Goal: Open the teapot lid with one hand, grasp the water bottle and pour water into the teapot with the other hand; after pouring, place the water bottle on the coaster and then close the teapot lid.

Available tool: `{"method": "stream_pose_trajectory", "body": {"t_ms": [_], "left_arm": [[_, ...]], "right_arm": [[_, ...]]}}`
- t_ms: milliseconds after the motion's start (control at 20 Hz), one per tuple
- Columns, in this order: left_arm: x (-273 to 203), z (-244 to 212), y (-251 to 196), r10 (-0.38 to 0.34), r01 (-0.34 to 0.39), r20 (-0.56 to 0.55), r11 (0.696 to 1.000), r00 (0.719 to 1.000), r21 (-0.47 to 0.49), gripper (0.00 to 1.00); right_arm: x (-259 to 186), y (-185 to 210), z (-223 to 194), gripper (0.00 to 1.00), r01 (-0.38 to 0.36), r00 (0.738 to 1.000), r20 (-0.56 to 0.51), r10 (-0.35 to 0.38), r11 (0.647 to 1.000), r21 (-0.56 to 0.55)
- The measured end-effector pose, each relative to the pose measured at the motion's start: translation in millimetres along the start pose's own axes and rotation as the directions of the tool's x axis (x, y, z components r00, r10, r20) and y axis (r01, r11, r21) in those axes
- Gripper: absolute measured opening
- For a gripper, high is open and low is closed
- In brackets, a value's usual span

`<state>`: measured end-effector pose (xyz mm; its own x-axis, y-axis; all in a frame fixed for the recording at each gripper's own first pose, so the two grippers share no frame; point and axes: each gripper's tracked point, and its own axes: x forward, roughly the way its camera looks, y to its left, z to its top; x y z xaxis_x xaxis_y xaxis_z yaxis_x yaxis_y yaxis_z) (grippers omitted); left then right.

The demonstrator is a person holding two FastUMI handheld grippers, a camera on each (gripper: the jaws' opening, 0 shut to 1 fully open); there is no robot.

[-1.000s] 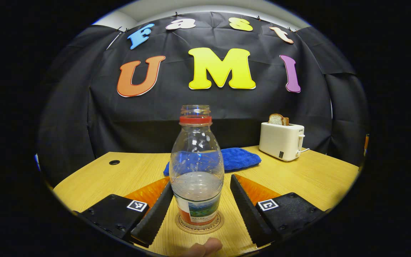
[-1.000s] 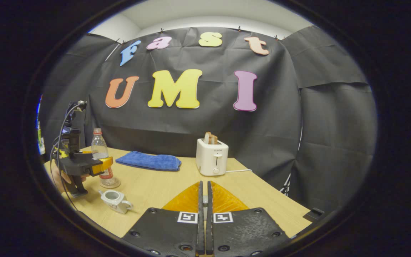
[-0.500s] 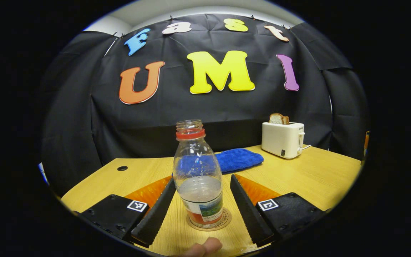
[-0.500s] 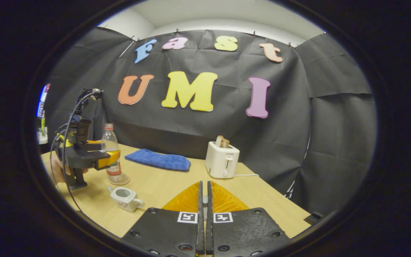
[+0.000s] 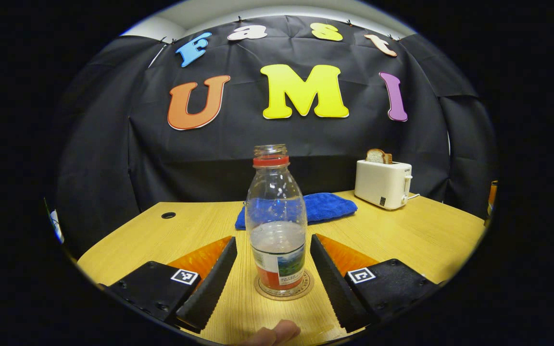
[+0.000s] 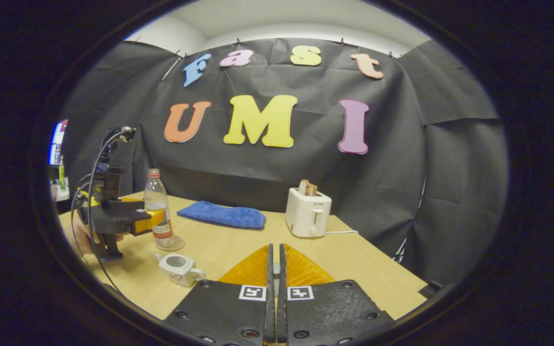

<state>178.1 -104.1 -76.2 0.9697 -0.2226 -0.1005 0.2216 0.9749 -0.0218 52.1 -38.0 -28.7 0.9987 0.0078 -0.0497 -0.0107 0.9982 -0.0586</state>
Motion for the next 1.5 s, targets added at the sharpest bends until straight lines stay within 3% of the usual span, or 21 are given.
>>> {"method": "stream_pose_trajectory", "body": {"t_ms": [550,850,1000,1150,1450,1500], "left_arm": [[-114,-12,28,0.057,-0.056,0.007,0.998,0.998,-0.039,0.96],[-163,1,28,0.028,-0.026,0.029,0.996,0.999,-0.089,0.96],[-180,18,52,0.102,-0.100,0.048,0.994,0.994,-0.039,0.96],[-188,34,60,0.094,-0.092,0.054,0.995,0.994,-0.048,0.96],[-211,47,74,0.071,-0.066,0.049,0.994,0.996,-0.093,1.00],[-214,50,71,0.058,-0.052,0.056,0.994,0.997,-0.096,0.96]], "right_arm": [[32,61,-20,0.01,-0.140,0.989,-0.044,0.142,0.990,0.030],[52,103,-32,0.02,-0.247,0.960,-0.107,0.259,0.962,0.115],[63,117,-28,0.01,-0.270,0.952,-0.105,0.287,0.951,0.150],[72,133,-30,0.01,-0.290,0.945,-0.106,0.311,0.942,0.170],[79,160,-51,0.02,-0.300,0.939,-0.144,0.312,0.949,0.095],[80,165,-52,0.03,-0.302,0.938,-0.148,0.313,0.949,0.092]]}}
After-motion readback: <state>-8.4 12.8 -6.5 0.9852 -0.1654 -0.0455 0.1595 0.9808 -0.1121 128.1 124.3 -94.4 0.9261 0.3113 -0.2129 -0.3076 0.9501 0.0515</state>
